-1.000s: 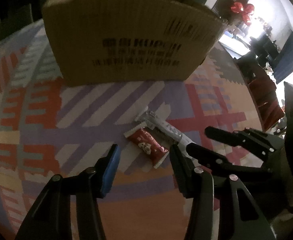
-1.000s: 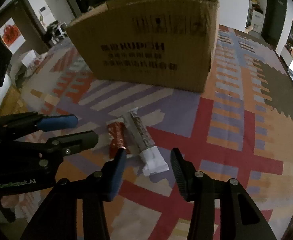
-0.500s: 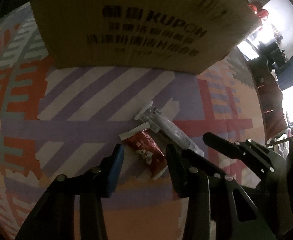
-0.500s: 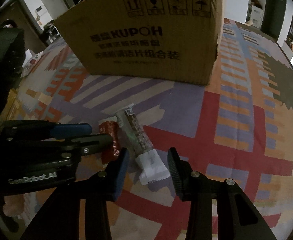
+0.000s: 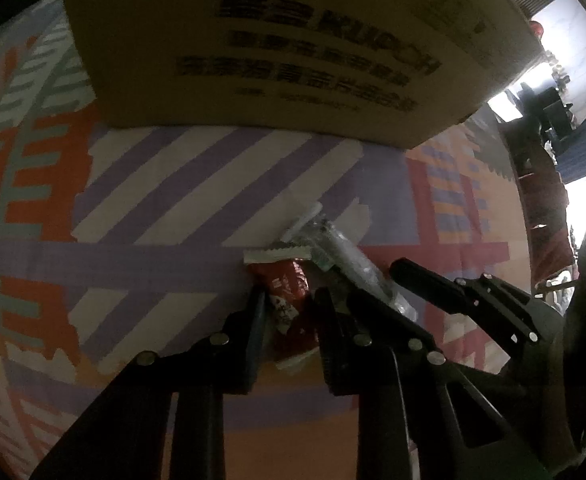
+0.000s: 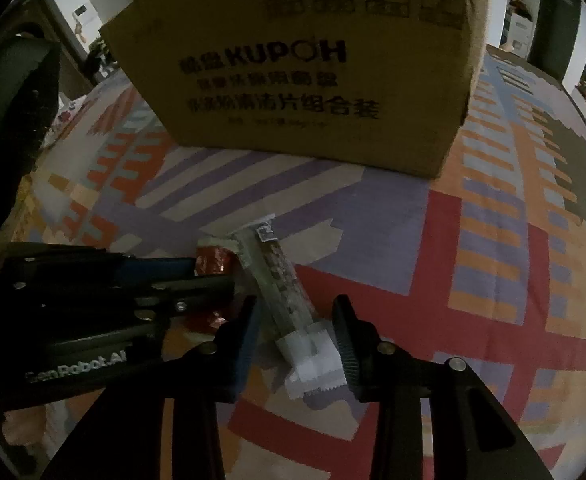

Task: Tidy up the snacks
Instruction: 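Grasp the red snack bag with the left tool while the right tool grasps the white bar, then lift both held snacks and carry them over the cardboard box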

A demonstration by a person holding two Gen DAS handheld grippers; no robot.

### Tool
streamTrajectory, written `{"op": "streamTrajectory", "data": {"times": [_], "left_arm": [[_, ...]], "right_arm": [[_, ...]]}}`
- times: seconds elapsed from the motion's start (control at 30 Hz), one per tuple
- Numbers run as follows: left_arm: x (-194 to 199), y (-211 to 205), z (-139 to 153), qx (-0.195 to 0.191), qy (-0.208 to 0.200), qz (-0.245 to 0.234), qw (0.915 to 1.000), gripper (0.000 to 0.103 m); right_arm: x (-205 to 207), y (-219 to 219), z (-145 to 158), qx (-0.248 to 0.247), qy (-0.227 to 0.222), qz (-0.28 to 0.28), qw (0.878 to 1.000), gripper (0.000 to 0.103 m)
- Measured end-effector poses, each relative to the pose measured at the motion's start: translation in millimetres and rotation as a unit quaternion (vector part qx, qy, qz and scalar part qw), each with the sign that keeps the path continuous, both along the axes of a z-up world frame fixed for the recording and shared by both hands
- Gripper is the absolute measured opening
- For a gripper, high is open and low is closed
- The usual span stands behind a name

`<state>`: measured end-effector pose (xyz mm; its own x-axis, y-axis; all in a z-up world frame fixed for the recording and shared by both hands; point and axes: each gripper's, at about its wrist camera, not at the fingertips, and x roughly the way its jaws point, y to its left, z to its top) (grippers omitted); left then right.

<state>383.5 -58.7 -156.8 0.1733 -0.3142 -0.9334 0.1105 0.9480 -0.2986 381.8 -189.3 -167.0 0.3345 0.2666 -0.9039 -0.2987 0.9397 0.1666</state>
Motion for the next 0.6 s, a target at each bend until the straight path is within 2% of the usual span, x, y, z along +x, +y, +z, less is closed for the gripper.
{"op": "streamTrajectory", "data": {"times": [0.2,0.37,0.5,0.6], "left_arm": [[-4.4,12.3,4.2,0.01,-0.011,-0.004,0.9999,0.024],[-12.7,22.2,7.7,0.022,-0.02,-0.014,0.9994,0.024],[-17.0,26.9,9.1,0.026,-0.023,-0.013,0.9993,0.024],[-20.9,28.6,12.1,0.029,-0.03,-0.013,0.999,0.024]], "right_arm": [[3.4,9.7,-3.6,-0.011,-0.005,0.008,1.0,0.038],[0.7,22.6,-6.0,-0.041,-0.021,0.018,0.999,0.029],[-1.7,22.8,-4.6,-0.04,-0.025,0.014,0.999,0.022],[-5.2,21.5,1.7,-0.035,-0.031,0.003,0.999,0.021]]}}
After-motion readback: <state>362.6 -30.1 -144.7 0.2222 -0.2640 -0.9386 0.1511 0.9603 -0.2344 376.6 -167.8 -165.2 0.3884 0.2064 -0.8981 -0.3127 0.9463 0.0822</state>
